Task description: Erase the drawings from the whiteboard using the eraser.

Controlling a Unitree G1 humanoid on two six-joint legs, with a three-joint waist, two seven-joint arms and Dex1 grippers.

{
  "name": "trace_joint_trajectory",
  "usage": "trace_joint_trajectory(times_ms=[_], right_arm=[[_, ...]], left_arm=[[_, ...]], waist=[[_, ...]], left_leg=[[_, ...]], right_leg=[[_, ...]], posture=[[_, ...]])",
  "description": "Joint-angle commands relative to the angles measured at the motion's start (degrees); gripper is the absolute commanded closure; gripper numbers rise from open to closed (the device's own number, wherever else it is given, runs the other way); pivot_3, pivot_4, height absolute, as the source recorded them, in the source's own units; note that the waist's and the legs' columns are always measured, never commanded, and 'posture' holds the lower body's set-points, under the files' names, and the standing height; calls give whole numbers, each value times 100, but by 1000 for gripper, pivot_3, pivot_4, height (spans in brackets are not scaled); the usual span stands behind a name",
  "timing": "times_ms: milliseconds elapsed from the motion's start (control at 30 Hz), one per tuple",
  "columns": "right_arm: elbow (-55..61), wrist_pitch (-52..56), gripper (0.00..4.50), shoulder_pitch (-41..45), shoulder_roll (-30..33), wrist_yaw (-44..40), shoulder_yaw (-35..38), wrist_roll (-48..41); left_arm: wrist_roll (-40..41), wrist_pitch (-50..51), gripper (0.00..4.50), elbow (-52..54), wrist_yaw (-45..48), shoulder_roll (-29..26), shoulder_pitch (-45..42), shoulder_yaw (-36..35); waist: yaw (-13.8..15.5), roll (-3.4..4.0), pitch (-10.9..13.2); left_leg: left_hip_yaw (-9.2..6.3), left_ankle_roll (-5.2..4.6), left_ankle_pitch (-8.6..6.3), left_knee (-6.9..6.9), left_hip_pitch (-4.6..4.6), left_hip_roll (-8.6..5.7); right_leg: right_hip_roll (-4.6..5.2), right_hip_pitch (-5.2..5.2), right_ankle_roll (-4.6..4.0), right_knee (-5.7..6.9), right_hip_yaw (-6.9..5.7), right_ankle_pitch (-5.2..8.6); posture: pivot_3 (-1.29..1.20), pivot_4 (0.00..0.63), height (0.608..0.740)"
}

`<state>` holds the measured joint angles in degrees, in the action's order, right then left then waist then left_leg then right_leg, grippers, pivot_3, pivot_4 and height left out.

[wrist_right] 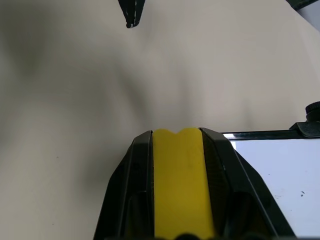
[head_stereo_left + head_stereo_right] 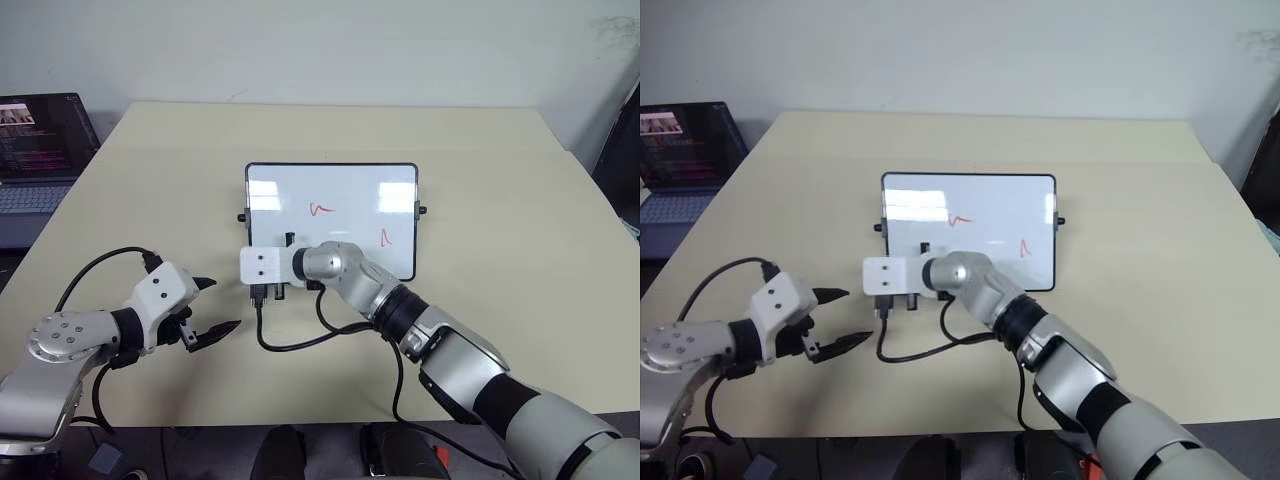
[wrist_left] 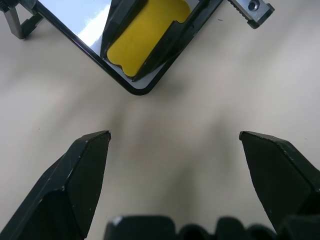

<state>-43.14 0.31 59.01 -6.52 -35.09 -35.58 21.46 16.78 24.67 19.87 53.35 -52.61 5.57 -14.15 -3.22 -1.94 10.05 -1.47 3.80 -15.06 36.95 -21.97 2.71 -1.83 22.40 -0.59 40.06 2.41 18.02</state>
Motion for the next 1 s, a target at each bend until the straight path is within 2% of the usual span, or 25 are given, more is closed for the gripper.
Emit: trace_joint_trajectory(times_ms=[33,133,400,633,867,1000], right_arm=[[102,-116,3506,138,-109,349,226,36],[84,-100,3506,172,-110,330,225,39],[296,153,3506,-122,11,-420,-11,72],[211,74,3506,73,32,62,296,92],[192,143,3506,111,137,35,337,94],[306,298,3506,-19,242,-337,201,119]], left_arm=[[19,-66,0,69,32,-56,-80,-37],[13,-80,0,42,43,-61,-106,-15],[-12,-89,0,-19,82,-82,-180,-5],[-45,-121,0,-79,118,-67,-238,45],[-56,-151,0,-156,138,-61,-365,147],[-55,-167,0,-184,156,-61,-391,165]], waist=[[0,0,0],[0,0,0],[1,0,0],[2,0,0],[6,0,0],[9,0,0]], left_leg=[[0,0,0,0,0,0],[1,0,0,0,0,0],[1,0,0,-1,0,0],[-1,0,0,0,1,0],[0,0,0,0,0,0],[0,0,0,1,1,-1]], right_leg=[[0,0,0,0,0,0],[0,0,0,-1,1,0],[0,0,0,-2,0,0],[0,0,0,2,-1,0],[0,0,0,0,-1,0],[0,-1,0,1,0,0]], posture=[[0,150,740],[0,150,740],[0,150,740],[0,150,740],[0,150,740],[0,150,740]])
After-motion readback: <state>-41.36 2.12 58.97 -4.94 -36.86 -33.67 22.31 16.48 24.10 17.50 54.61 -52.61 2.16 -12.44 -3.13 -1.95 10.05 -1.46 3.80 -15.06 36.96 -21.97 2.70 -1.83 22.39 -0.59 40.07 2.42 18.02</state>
